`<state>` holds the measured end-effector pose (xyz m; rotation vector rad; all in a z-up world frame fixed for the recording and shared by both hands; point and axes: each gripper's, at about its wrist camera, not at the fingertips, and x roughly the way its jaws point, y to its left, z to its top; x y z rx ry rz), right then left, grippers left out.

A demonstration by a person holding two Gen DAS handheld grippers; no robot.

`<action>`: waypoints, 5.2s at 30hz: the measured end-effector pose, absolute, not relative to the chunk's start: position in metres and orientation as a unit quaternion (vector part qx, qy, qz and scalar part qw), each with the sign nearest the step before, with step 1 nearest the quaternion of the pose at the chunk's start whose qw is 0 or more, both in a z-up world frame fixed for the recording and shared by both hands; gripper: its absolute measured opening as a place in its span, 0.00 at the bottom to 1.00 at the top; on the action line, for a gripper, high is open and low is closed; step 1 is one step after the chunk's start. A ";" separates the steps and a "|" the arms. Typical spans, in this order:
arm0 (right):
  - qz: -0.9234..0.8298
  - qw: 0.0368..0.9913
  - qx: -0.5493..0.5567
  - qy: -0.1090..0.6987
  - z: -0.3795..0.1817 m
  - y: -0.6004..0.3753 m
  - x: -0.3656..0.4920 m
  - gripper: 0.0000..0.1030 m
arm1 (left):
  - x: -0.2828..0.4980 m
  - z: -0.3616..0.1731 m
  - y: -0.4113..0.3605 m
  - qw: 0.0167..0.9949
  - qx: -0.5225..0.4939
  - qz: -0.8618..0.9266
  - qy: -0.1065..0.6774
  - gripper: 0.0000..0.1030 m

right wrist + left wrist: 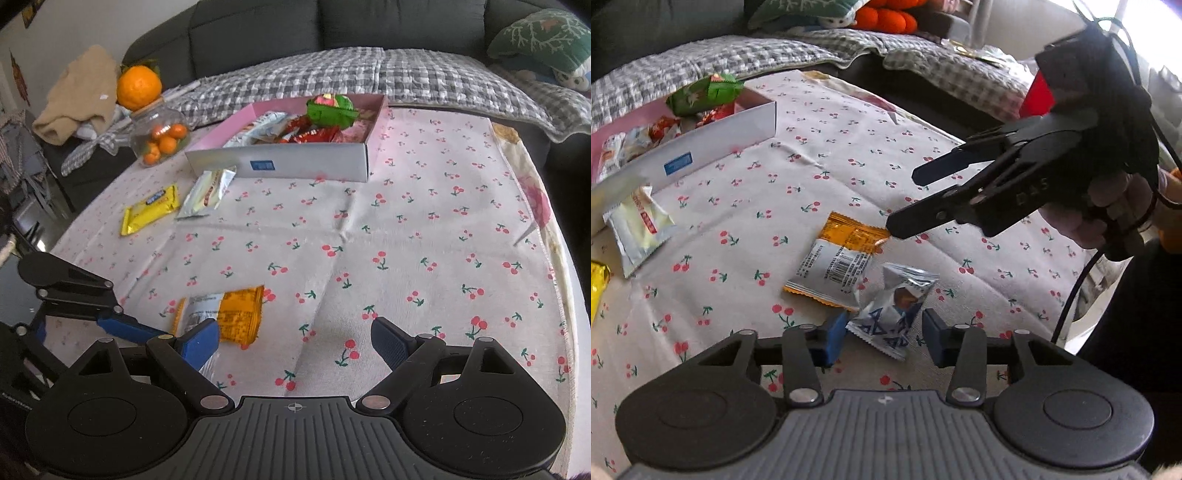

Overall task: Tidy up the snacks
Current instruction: 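Grasp the small silver cartoon pack with the left tool while the right tool grasps the orange pack, then carry both packs into the pink box and open both tools, then withdraw both tools from the box toward the remaining snacks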

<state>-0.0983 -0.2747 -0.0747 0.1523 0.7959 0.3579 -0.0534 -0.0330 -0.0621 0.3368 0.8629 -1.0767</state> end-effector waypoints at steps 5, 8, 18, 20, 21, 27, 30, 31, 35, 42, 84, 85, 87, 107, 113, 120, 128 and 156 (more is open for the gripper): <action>0.172 0.903 0.048 0.390 -0.080 -0.267 -0.095 0.88 | -0.056 -0.062 -0.036 0.767 0.182 -0.484 0.380 0.28; 0.173 0.904 0.032 0.389 -0.081 -0.260 -0.093 0.88 | -0.057 -0.062 -0.033 0.768 0.191 -0.484 0.375 0.28; 0.192 0.901 -0.052 0.386 -0.084 -0.226 -0.083 0.88 | -0.038 -0.059 0.004 0.797 0.184 -0.432 0.381 0.27; 0.193 0.901 -0.059 0.383 -0.083 -0.218 -0.080 0.88 | -0.032 -0.059 0.012 0.806 0.178 -0.414 0.384 0.27; 0.194 0.901 -0.063 0.382 -0.083 -0.214 -0.078 0.88 | -0.030 -0.058 0.016 0.811 0.175 -0.403 0.385 0.27; 0.184 0.905 -0.077 0.375 -0.080 -0.196 -0.066 0.86 | -0.013 -0.060 0.030 0.845 0.168 -0.324 0.390 0.28; 0.187 0.905 -0.074 0.375 -0.080 -0.194 -0.064 0.80 | -0.009 -0.059 0.032 0.844 0.161 -0.328 0.393 0.33; 0.190 0.904 -0.072 0.376 -0.080 -0.193 -0.064 0.76 | -0.009 -0.059 0.031 0.843 0.161 -0.330 0.393 0.33; 0.203 0.902 -0.065 0.376 -0.078 -0.193 -0.066 0.63 | -0.009 -0.062 0.027 0.843 0.168 -0.330 0.390 0.38; 0.220 0.898 -0.063 0.376 -0.077 -0.191 -0.072 0.40 | 0.001 -0.063 0.025 0.847 0.146 -0.324 0.396 0.38; 0.149 0.927 0.133 0.317 0.001 -0.204 0.022 0.39 | 0.084 -0.001 0.026 0.890 0.010 -0.246 0.383 0.21; 0.146 0.925 0.150 0.317 0.002 -0.206 0.029 0.39 | 0.090 0.000 0.024 0.892 0.012 -0.242 0.382 0.21; 0.137 0.920 0.183 0.317 0.001 -0.210 0.041 0.39 | 0.102 0.001 0.019 0.895 0.015 -0.234 0.380 0.21; 0.092 0.894 0.287 0.331 -0.033 -0.207 0.099 0.43 | 0.151 -0.026 0.003 0.910 -0.010 -0.189 0.369 0.23; 0.087 0.893 0.299 0.326 -0.031 -0.214 0.097 0.50 | 0.148 -0.024 0.001 0.915 0.003 -0.186 0.357 0.33; 0.094 0.898 0.282 0.325 -0.022 -0.212 0.089 0.55 | 0.140 -0.022 0.004 0.914 0.020 -0.187 0.358 0.46; 0.111 0.907 0.245 0.323 -0.007 -0.210 0.064 0.66 | 0.120 -0.012 0.008 0.915 0.047 -0.186 0.356 0.61; 0.120 0.915 0.038 0.383 -0.035 -0.207 -0.019 0.89 | 0.053 -0.027 0.070 0.911 0.104 -0.170 0.362 0.99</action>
